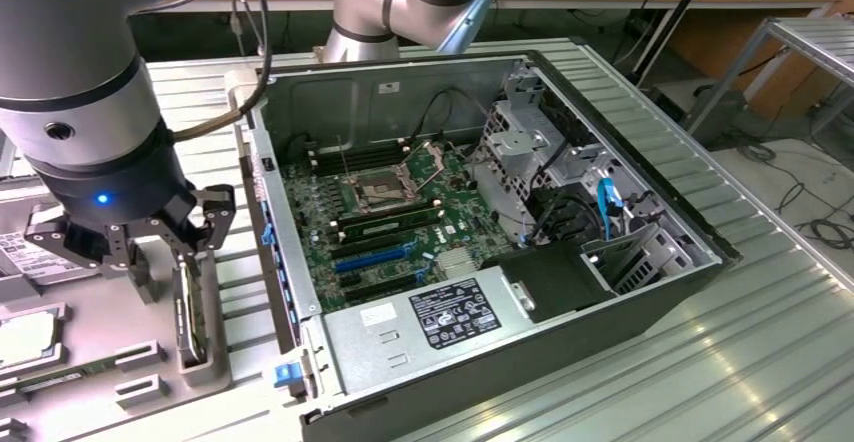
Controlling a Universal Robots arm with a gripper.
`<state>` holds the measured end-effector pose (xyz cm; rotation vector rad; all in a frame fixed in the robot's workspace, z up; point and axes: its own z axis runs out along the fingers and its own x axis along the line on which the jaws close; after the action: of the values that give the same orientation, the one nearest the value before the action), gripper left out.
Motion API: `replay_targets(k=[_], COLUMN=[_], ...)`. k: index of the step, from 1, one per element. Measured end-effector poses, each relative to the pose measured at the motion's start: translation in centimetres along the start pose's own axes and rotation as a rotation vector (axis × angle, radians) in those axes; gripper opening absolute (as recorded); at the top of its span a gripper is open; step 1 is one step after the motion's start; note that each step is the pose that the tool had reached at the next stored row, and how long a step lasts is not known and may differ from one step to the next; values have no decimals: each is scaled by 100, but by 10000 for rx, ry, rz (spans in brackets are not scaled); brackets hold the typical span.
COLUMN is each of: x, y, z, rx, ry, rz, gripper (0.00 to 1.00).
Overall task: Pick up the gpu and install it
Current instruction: 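Pick up the gpu and move the gpu toward the slot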
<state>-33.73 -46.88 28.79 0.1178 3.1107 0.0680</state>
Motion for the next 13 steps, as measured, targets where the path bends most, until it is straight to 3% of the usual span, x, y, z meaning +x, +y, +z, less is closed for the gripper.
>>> replay_targets(k=[8, 13], x=[2, 3], y=[-3, -5], z=[62, 109], rx=[-1, -9], ry=[3, 20], rz=[-59, -418], gripper=[48, 48])
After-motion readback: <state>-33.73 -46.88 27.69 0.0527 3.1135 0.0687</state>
